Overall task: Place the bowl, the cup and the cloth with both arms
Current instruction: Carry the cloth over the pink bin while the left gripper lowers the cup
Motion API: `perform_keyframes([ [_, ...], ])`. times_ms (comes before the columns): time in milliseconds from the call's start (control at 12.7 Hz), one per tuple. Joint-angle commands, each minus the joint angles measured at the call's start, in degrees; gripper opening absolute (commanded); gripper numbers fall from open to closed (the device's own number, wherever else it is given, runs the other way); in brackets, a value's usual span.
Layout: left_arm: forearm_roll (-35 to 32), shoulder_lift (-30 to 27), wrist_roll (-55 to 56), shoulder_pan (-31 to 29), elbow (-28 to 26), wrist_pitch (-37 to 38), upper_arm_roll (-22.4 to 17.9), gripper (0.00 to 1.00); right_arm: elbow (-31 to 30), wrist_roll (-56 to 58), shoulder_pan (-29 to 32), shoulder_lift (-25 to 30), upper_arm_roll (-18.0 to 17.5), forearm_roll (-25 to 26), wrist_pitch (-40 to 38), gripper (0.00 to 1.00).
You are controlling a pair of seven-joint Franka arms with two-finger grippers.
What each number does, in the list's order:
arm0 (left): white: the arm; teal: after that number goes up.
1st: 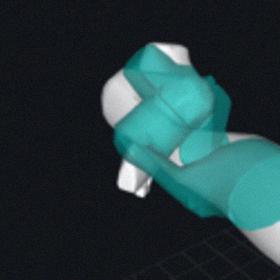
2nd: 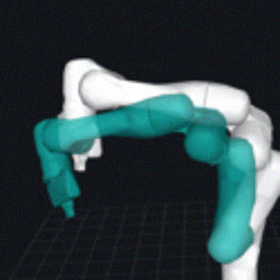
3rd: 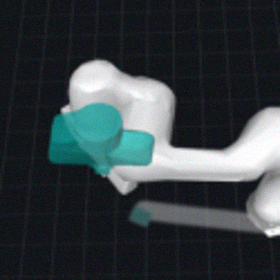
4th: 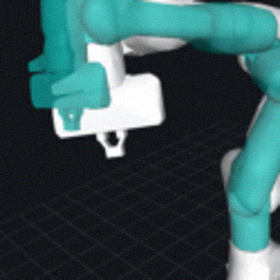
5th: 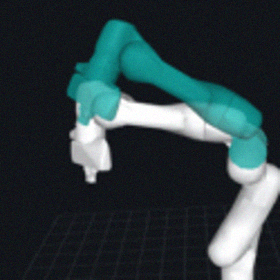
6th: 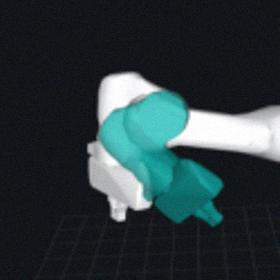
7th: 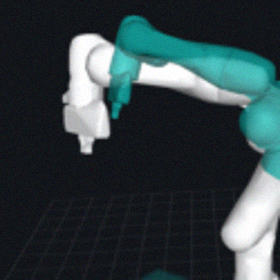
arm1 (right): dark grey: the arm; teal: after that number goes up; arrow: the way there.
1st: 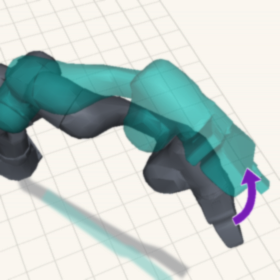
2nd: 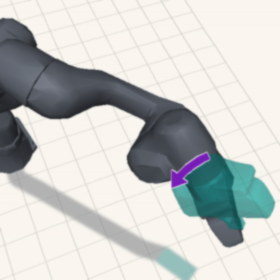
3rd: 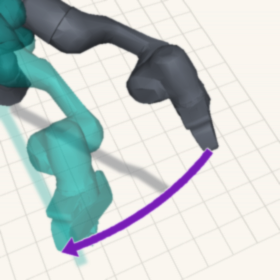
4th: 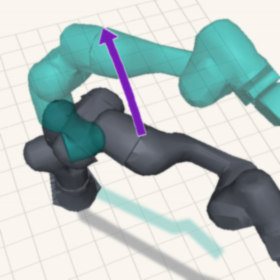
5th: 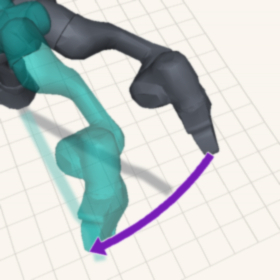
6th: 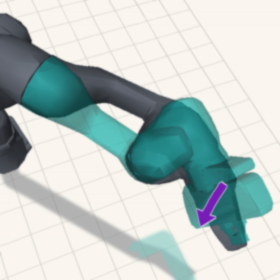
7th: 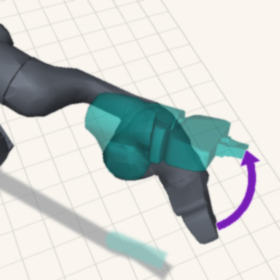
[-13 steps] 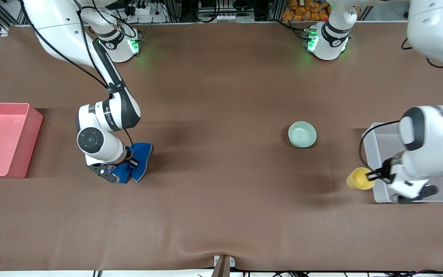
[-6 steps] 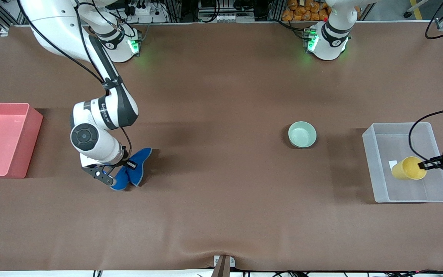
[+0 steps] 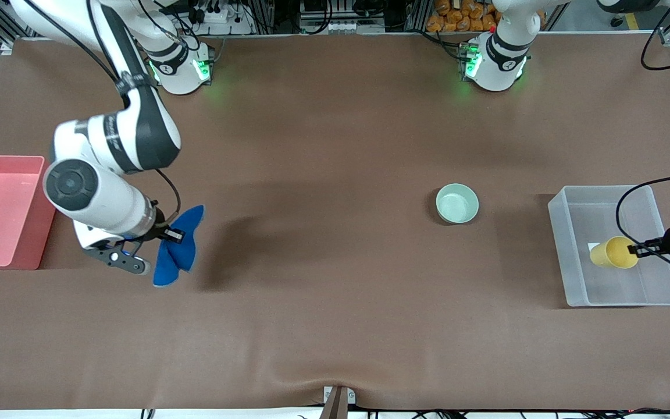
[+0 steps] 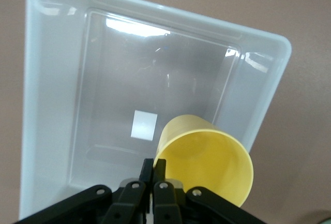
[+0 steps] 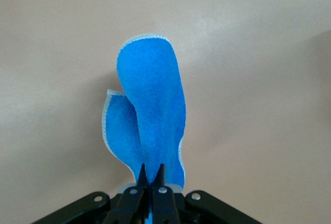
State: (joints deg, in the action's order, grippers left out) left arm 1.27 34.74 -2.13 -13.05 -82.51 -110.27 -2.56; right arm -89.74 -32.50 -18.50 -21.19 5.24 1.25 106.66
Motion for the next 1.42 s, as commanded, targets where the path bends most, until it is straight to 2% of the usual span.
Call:
perform_keyframes([
  [0, 0.0, 2.1, -0.7, -0.1, 0.9, -2.3, 0.3, 0.0, -0.5, 4.4, 1.3, 4.0, -0.1, 0.5, -2.2, 0.0],
  [157, -0.1, 3.4, -0.8, -0.2, 0.9, -4.3, 0.3, 0.0, -1.0, 6.5, 1.6, 7.5, -0.1, 0.5, -3.4, 0.0],
  [394, 0.0, 4.5, -0.9, -0.2, 0.9, -6.2, 0.3, 0.0, -1.2, 13.8, 5.5, 12.1, -0.1, 0.5, -8.3, 0.0],
  [787, 0.0, 5.7, -2.3, -0.4, 0.7, -7.2, 0.3, 0.0, -1.7, 33.4, 16.9, 18.4, -0.1, 0.4, -16.6, 0.0],
  [1102, -0.2, 6.9, -3.0, -0.3, 0.6, -8.6, 0.3, 0.0, -1.5, 52.3, 29.6, 17.8, 0.0, 0.8, -18.2, 0.0],
  [1339, -0.4, 6.9, -6.0, -0.3, 0.6, -8.6, 0.2, 0.19, -0.7, 66.0, 37.6, 16.1, 0.0, 1.0, -17.5, 0.0],
])
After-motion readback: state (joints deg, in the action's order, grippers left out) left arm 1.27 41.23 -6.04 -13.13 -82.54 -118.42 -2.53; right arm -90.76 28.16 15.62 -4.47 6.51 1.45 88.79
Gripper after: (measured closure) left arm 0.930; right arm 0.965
